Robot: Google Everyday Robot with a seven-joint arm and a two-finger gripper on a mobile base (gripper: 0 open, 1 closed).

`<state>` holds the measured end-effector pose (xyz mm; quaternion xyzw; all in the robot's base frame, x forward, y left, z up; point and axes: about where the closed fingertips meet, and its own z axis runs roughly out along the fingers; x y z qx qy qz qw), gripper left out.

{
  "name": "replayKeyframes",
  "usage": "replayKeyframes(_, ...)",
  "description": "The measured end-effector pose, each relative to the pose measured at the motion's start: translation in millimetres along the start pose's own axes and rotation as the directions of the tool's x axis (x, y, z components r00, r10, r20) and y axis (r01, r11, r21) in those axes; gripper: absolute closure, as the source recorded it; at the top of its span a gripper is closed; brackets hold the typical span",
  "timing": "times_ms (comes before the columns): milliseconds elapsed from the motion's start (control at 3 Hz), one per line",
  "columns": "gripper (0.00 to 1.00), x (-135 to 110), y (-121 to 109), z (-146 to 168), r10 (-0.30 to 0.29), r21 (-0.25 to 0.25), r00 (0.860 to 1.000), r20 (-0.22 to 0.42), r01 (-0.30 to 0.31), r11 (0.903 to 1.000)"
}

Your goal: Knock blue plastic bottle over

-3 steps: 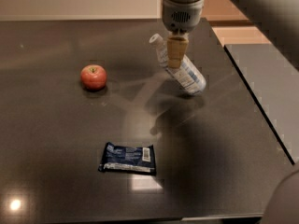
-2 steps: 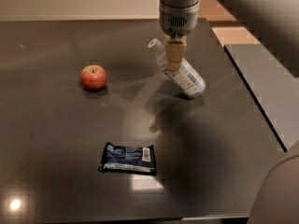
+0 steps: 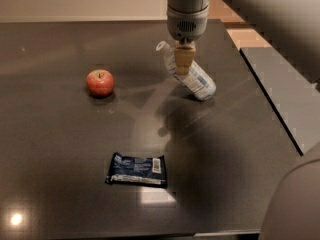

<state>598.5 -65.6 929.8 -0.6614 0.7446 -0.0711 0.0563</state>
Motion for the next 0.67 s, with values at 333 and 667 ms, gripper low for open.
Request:
replayKeyframes(333,0.00,-4.8,-6.1,0.1,0.000,0.025,1.000,0.019,0.000,0.9997)
replayKeyframes(667,0.00,-4.8,-6.1,0.1,0.000,0.025,1.000,0.019,0.000,0.9997)
